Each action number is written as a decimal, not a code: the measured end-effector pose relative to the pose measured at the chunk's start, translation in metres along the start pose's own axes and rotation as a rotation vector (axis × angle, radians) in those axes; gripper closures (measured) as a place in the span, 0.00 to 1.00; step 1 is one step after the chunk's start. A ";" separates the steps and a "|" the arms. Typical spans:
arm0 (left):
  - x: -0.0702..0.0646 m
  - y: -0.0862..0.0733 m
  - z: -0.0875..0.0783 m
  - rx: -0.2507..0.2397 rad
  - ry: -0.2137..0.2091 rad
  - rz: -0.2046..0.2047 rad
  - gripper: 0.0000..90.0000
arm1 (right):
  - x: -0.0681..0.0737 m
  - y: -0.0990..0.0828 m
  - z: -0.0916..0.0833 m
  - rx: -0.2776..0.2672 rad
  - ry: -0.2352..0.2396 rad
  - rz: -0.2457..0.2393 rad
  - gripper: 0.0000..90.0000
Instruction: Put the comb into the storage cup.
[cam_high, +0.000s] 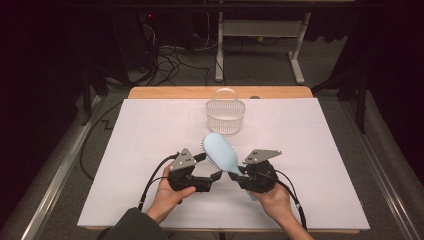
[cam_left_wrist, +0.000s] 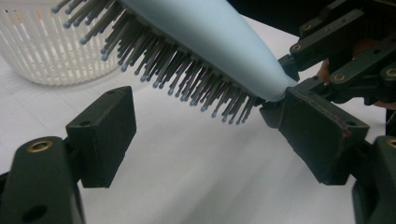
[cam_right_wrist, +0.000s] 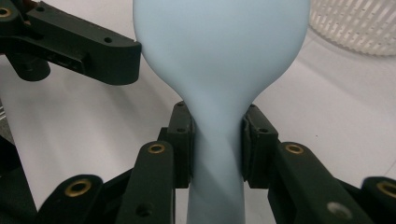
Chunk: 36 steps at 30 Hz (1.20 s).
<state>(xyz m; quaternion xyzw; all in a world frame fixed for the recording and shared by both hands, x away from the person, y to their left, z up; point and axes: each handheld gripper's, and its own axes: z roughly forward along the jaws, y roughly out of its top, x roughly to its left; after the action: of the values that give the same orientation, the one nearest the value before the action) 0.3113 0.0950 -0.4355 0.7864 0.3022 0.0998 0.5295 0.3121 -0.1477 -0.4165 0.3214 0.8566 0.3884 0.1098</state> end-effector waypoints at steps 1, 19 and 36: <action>0.000 0.000 0.000 0.001 -0.002 -0.001 0.22 | 0.000 0.000 0.001 0.001 -0.001 -0.006 0.78; -0.001 0.000 0.001 0.007 -0.002 -0.023 0.22 | 0.012 0.004 0.010 -0.012 0.025 -0.038 0.78; -0.002 0.001 0.002 0.004 -0.014 -0.053 0.20 | 0.017 0.005 0.012 -0.034 0.034 -0.060 0.78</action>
<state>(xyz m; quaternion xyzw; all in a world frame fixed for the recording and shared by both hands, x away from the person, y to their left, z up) 0.3115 0.0922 -0.4349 0.7798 0.3192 0.0796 0.5326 0.3064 -0.1272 -0.4202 0.2872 0.8609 0.4049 0.1119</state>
